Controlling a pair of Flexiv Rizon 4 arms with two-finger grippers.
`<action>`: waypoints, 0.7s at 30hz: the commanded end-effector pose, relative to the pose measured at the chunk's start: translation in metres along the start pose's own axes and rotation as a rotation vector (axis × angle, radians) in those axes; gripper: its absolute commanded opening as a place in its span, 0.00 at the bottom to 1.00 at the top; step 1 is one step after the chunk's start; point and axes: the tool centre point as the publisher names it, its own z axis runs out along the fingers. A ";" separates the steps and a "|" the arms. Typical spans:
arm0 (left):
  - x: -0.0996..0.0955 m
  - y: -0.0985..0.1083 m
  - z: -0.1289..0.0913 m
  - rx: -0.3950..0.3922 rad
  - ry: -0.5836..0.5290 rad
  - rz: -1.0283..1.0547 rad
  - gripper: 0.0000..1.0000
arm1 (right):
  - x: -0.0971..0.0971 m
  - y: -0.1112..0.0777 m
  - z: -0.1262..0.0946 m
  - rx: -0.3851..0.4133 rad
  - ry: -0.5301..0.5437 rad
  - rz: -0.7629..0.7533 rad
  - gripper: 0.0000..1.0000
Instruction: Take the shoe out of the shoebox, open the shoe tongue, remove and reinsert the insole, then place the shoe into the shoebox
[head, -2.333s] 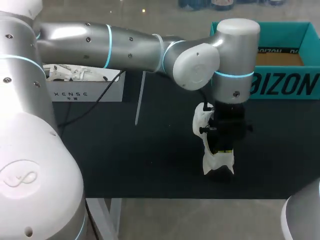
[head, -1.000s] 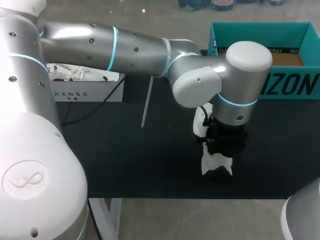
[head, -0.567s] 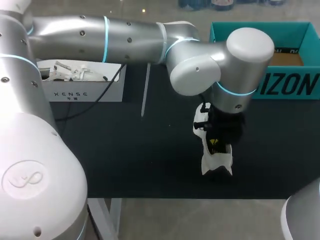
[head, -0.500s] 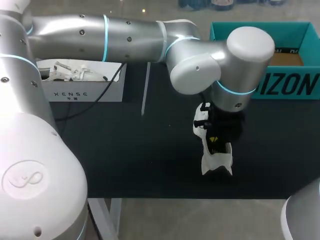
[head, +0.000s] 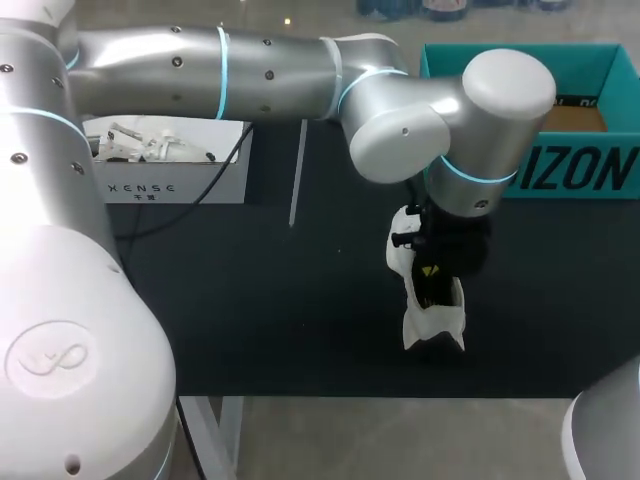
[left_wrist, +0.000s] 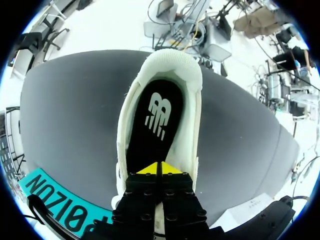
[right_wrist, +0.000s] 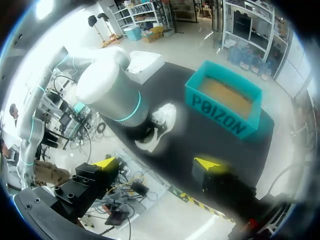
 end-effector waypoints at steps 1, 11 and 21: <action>0.000 0.004 0.009 0.016 0.005 -0.007 1.00 | -0.001 0.003 -0.001 0.007 0.002 0.001 1.00; 0.009 -0.001 0.015 0.027 0.015 -0.028 1.00 | -0.001 0.003 -0.001 0.007 0.002 0.001 1.00; 0.012 -0.001 0.010 0.029 0.008 -0.042 1.00 | -0.001 0.003 -0.001 0.007 0.002 0.001 1.00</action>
